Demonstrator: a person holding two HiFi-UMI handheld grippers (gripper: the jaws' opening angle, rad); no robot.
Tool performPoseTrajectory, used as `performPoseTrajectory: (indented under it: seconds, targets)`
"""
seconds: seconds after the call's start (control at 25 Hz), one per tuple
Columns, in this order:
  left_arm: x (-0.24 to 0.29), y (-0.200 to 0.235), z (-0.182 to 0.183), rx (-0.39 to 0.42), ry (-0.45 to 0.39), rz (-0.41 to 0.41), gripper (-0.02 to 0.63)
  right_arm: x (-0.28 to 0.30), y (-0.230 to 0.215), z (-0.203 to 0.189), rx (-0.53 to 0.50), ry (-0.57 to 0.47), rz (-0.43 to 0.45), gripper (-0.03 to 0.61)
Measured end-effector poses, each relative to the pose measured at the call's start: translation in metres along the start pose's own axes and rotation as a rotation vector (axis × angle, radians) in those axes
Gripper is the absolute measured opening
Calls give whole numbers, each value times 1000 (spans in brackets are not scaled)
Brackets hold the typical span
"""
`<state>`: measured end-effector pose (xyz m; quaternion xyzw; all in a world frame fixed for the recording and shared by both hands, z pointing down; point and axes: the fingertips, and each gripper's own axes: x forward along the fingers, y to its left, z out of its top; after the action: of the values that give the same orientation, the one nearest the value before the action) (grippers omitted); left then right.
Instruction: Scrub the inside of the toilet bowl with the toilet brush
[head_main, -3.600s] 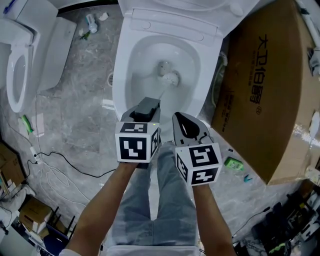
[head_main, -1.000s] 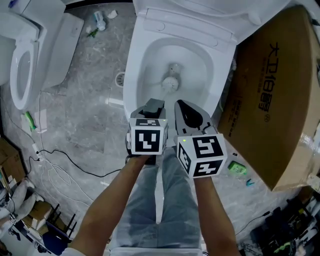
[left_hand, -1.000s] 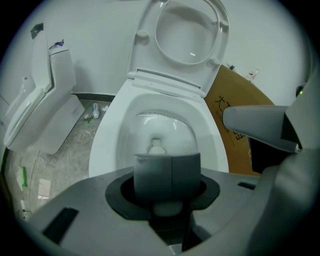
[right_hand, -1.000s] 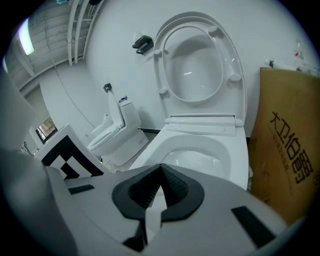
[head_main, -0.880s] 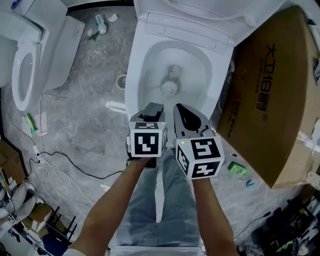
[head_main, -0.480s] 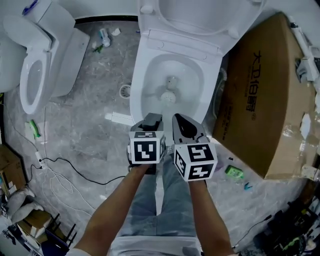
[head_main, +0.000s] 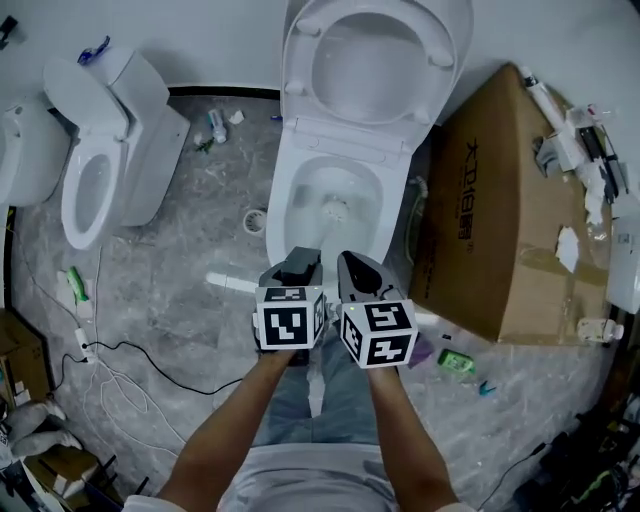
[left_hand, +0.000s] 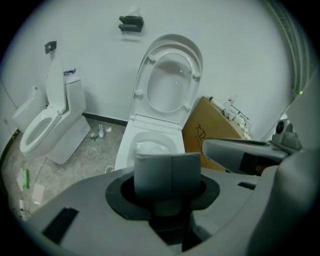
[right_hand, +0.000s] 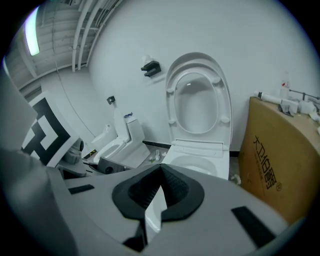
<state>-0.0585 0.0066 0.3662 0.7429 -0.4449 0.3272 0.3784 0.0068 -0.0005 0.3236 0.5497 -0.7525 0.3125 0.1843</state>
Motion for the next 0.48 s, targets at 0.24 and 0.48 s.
performPoseTrajectory:
  seconds: [0.24, 0.48]
  targets:
    - [-58, -24, 21, 26, -84, -24, 156, -44, 23, 32, -52, -55, -4, 2]
    - [-110, -32, 31, 76, -151, -25, 156, -84, 50, 57, -111, -110, -16, 2]
